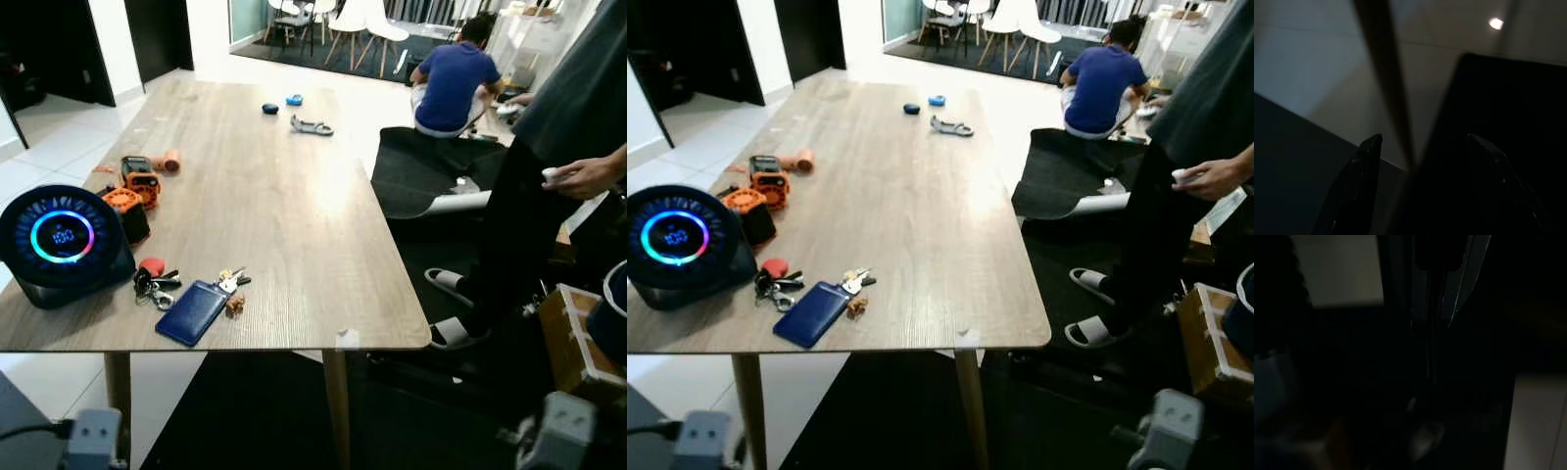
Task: Hang keys on a hook
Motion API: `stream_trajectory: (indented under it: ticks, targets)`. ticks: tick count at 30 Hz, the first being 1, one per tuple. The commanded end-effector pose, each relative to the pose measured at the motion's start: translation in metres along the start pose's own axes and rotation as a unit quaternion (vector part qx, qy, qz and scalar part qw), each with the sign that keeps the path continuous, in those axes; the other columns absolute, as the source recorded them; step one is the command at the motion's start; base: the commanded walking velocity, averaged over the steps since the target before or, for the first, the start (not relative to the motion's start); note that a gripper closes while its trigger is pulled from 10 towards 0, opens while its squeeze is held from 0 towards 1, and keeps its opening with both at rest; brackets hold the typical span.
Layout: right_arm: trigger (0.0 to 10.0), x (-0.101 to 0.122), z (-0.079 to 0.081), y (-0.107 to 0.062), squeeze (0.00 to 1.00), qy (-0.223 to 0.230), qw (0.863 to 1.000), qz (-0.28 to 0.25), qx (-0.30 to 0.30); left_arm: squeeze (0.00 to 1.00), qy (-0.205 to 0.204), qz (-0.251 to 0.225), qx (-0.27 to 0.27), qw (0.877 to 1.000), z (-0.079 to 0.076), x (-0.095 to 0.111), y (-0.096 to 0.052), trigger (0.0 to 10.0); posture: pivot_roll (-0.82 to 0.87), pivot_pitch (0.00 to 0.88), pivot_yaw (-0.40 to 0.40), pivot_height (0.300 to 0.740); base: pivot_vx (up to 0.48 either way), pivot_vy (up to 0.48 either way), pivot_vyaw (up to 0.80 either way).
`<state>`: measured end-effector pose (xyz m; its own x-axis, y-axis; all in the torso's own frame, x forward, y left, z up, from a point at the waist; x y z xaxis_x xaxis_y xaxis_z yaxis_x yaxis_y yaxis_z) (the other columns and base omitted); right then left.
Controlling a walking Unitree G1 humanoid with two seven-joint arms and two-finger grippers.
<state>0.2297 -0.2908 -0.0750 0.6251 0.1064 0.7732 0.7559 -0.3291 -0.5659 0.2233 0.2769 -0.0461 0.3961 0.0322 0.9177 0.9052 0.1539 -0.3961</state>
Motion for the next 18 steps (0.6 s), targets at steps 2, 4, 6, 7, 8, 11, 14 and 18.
stream_trajectory:
  ticks: [2, 4, 6, 7, 8, 11, 14, 18]
  targets:
    - [10.0, -0.019, 0.018, -0.006, 0.00, -0.030, 0.998, 0.031, 0.042, 0.00, -0.025, 0.032, -0.014, 0.999, -0.011, -0.015, -0.001, 10.0, 0.08, 0.074, -0.058, 0.740, 0.000, 0.000, 0.00]
    - [10.0, -0.031, 0.027, -0.011, 0.00, -0.024, 0.997, 0.051, 0.058, 0.00, -0.045, 0.043, -0.021, 0.998, -0.018, -0.020, 0.001, 10.0, 0.09, 0.066, -0.061, 0.740, 0.000, 0.000, 0.00]
    - [10.0, -0.037, 0.035, -0.013, 0.00, -0.021, 0.995, 0.065, 0.066, 0.00, -0.055, 0.046, -0.024, 0.997, -0.024, -0.021, 0.003, 10.0, 0.09, 0.056, -0.060, 0.740, 0.000, 0.000, 0.00]
    - [10.0, -0.037, 0.035, -0.013, 0.00, -0.021, 0.995, 0.065, 0.066, 0.00, -0.055, 0.046, -0.024, 0.997, -0.024, -0.021, 0.003, 10.0, 0.09, 0.056, -0.060, 0.740, 0.000, 0.000, 0.00]
    - [10.0, -0.038, 0.038, -0.013, 0.00, -0.024, 0.995, 0.068, 0.070, 0.00, -0.059, 0.046, -0.022, 0.997, -0.025, -0.021, 0.005, 10.0, 0.09, 0.054, -0.059, 0.740, 0.000, 0.000, 0.00]
    - [10.0, -0.038, 0.051, -0.014, 0.00, -0.055, 0.991, 0.073, 0.101, 0.00, -0.075, 0.039, -0.014, 0.996, -0.026, -0.018, 0.008, 10.0, 0.08, 0.046, -0.057, 0.740, 0.000, 0.000, 0.00]
    - [10.0, -0.037, 0.061, -0.014, 0.00, -0.093, 0.985, 0.073, 0.130, 0.00, -0.088, 0.032, -0.016, 0.996, -0.029, -0.015, 0.011, 10.0, 0.08, 0.033, -0.063, 0.740, 0.000, 0.000, 0.00]
    - [10.0, -0.031, 0.073, -0.013, 0.00, -0.113, 0.978, 0.070, 0.161, 0.00, -0.106, 0.022, -0.029, 0.994, -0.039, -0.010, 0.015, 10.0, 0.09, 0.024, -0.074, 0.740, 0.000, 0.000, 0.00]
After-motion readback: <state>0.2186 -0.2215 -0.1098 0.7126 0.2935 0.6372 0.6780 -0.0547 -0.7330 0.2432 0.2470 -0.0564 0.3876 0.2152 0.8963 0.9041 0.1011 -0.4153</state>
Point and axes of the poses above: a point about 5 cm out from each wrist's last joint towards the gripper, its own y axis pointing out of the wrist towards the gripper, its own x axis along the axis of the wrist's last joint, z = x × y, the point moved 5 cm from there along y, pointing out of the wrist towards the gripper, and after that the axes turned 14 degrees about -y, right-handed, at the moved point
